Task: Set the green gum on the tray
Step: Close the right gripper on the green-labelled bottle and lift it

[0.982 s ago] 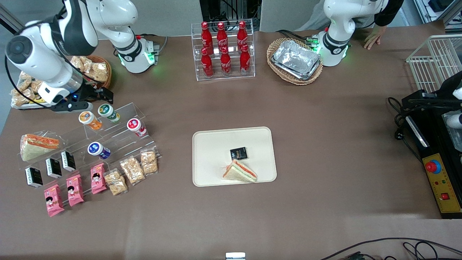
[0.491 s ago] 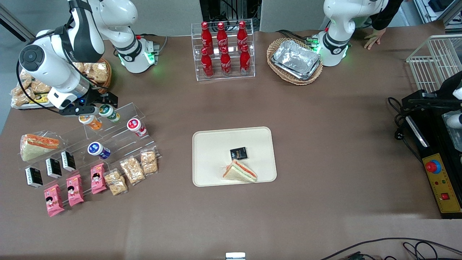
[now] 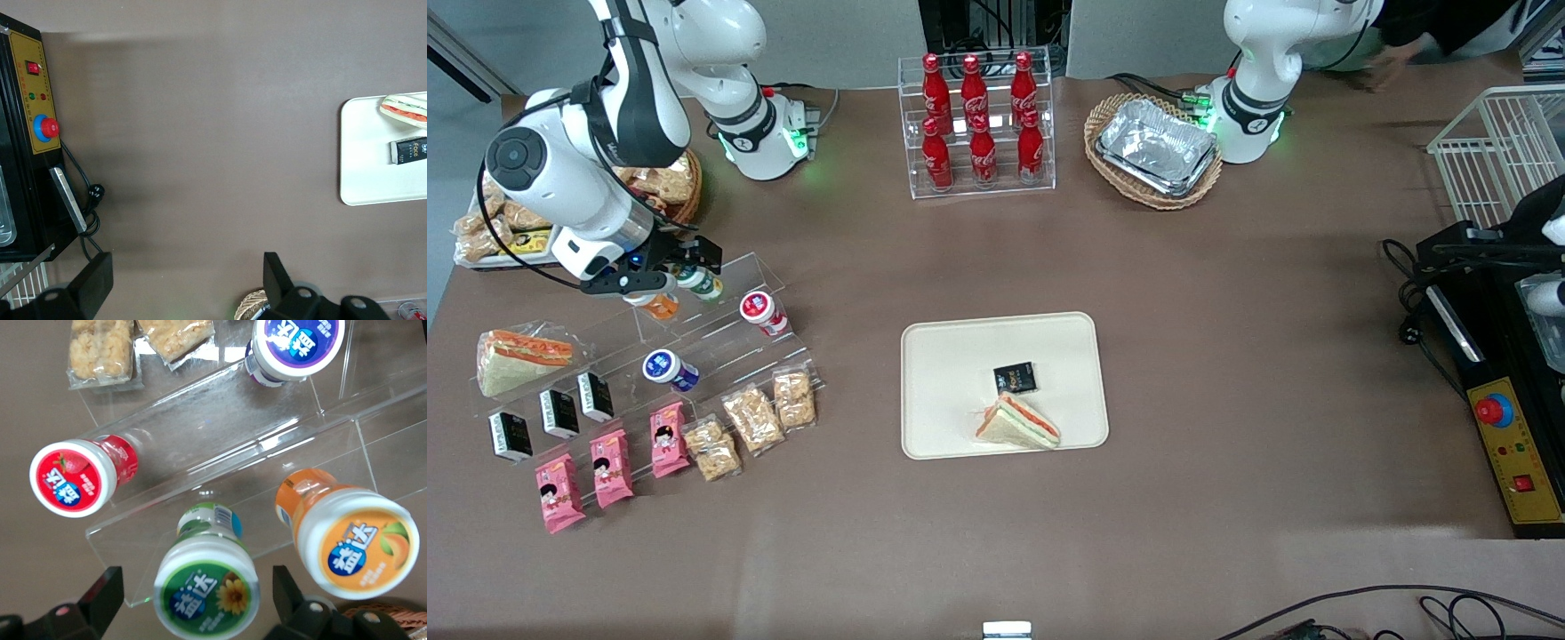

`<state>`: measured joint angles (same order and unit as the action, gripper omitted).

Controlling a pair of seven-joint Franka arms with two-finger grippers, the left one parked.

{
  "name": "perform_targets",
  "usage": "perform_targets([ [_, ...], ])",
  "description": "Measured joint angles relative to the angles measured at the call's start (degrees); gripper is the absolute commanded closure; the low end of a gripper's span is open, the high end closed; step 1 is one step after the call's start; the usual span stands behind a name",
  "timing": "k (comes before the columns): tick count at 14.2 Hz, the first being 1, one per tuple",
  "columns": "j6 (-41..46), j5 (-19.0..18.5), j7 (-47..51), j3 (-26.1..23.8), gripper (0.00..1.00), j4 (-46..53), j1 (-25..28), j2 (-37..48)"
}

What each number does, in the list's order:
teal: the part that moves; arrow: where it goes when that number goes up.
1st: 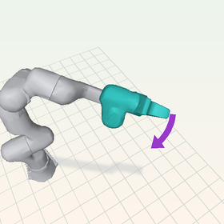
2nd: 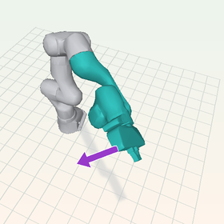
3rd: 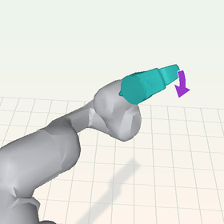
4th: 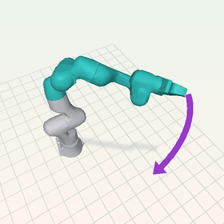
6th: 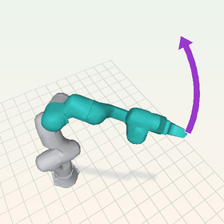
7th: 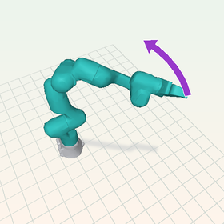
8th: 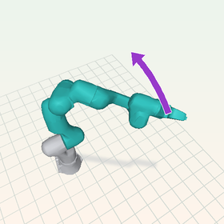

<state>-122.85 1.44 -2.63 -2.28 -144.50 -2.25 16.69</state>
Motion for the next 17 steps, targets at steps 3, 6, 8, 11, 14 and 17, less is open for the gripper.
perform_targets([
  [3, -0.5, 0.0, 0.0, 0.0, 0.52, 0.0, 0.0, -0.4],
  [6, -0.6, 0.0, 0.0, 0.0, 0.86, 0.0, 0.0, -0.4],
  [8, -0.7, 0.0, 0.0, 0.0, 0.93, 0.0, 0.0, -0.3],
  [11, -0.3, 0.0, -2.6, 0.6, 0.94, 1.2, -0.2, 0.7],
  [14, 9.9, 0.0, -3.8, 0.9, 0.95, 8.6, -0.4, 2.7],
  [17, 22.4, 0.1, -3.8, 0.9, 1.00, 21.0, -0.4, 3.9],
])
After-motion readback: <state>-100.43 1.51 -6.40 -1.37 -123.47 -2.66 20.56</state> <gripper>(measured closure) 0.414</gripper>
